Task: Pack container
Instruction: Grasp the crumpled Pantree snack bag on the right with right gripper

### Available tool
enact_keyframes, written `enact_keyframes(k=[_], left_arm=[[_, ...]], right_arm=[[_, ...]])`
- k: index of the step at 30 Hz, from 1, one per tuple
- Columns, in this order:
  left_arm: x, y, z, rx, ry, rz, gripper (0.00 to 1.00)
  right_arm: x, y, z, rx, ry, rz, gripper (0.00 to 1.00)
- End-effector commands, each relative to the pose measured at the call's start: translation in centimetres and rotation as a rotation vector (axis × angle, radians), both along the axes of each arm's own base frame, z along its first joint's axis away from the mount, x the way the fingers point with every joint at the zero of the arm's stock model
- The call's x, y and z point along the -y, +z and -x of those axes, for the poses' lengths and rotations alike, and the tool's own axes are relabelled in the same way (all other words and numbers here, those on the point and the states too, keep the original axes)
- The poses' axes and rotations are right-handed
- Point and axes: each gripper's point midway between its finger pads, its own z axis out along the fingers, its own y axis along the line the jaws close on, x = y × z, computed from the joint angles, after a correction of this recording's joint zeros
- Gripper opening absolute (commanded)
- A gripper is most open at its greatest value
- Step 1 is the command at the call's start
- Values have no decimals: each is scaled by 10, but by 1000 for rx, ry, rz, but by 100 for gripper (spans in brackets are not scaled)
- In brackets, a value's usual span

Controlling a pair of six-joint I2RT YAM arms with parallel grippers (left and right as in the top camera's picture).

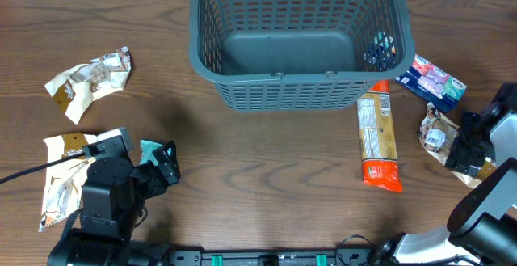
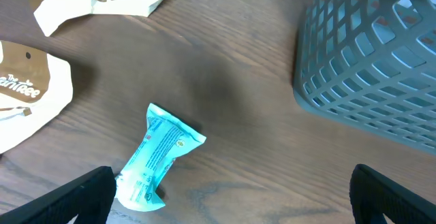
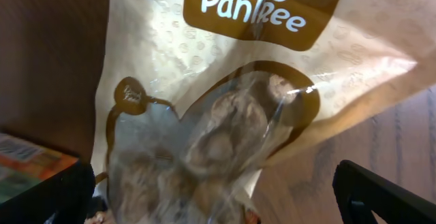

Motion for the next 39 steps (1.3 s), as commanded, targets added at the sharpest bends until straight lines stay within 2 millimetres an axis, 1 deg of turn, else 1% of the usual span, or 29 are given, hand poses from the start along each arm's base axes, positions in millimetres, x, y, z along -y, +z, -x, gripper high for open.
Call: enact_keyframes(k=[1, 8, 16, 28, 30, 31, 33, 35, 39], left_arm=[[-4, 10, -1, 28, 7, -20, 99], [-4, 10, -1, 28, 7, -20, 99], [-4, 10, -1, 28, 7, -20, 99], [-4, 10, -1, 28, 7, -20, 99], [-4, 10, -1, 28, 7, -20, 99], [-4, 10, -1, 28, 7, -20, 99], [-4, 10, -1, 28, 7, -20, 99], [-4, 10, -1, 28, 7, -20, 98], [-4, 10, -1, 28, 6, -20, 98]], right_arm=[[6, -8, 8, -25, -22, 33, 99], [4, -18, 12, -16, -48, 39, 99], [0, -34, 24, -39, -56, 45, 99], [-5, -45, 34, -58, -59, 40, 99], [-6, -46, 35, -61, -59, 37, 84], [-7, -46, 36, -62, -59, 37, 75], [-7, -46, 36, -62, -58, 36, 63], [-7, -46, 36, -62, -59, 36, 42], [-8, -47, 35, -58, -57, 31, 11]])
